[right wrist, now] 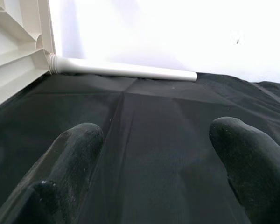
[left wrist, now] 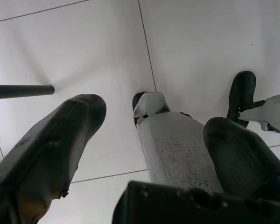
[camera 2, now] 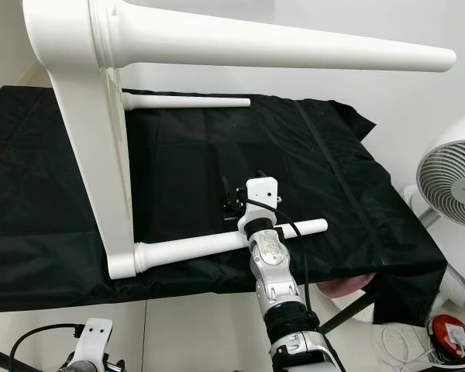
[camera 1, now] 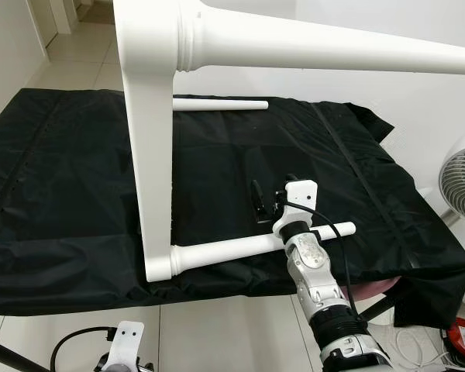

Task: Building children table

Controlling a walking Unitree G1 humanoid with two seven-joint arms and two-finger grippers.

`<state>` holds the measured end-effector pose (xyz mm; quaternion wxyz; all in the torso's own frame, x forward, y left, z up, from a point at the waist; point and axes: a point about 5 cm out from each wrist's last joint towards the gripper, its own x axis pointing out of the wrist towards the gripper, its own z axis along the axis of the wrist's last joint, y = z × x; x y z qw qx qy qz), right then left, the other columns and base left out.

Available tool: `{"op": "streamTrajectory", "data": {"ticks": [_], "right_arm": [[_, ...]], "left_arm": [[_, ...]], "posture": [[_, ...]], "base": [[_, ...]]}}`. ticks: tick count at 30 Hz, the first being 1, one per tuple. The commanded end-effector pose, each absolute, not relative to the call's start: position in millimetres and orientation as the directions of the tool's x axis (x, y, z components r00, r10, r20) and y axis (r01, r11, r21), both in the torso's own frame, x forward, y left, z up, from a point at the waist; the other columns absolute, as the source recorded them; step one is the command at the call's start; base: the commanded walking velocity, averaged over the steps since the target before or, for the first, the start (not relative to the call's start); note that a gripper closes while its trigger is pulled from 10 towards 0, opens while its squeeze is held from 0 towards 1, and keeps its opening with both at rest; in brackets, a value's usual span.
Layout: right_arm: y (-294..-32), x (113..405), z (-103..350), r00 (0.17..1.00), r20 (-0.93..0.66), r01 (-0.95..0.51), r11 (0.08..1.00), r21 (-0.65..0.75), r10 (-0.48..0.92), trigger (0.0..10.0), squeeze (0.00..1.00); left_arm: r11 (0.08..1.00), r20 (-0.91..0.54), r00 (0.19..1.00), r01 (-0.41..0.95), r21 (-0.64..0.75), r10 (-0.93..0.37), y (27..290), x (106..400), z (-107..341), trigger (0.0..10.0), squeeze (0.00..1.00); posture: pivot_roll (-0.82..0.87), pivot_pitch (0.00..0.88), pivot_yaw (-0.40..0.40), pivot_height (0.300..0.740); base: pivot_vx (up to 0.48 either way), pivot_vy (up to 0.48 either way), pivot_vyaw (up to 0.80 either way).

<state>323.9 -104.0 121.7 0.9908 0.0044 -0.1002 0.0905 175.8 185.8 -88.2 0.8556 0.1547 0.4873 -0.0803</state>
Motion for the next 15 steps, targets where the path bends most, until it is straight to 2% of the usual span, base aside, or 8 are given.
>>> {"op": "streamTrajectory", "data": {"ticks": [1, 15], "right_arm": [[-105.2, 322.9, 117.8, 0.966, 0.189, -0.173, 0.985, -0.018, 0.173, 10.0, 0.00], [-104.1, 323.9, 118.0, 0.965, 0.188, -0.180, 0.983, -0.029, 0.183, 10.0, 0.00]], "left_arm": [[0.931, -0.862, 0.498, 0.263, 0.254, 0.094, 187.2, 167.1, -92.3, 10.0, 0.00], [0.929, -0.863, 0.498, 0.274, 0.251, 0.086, 184.2, 166.6, -92.9, 10.0, 0.00]], "posture": [[0.07, 0.000, -0.096, 0.740], [0.07, 0.000, -0.104, 0.740]], "base": [[0.000, 0.000, 0.00], [0.000, 0.000, 0.00]]}}
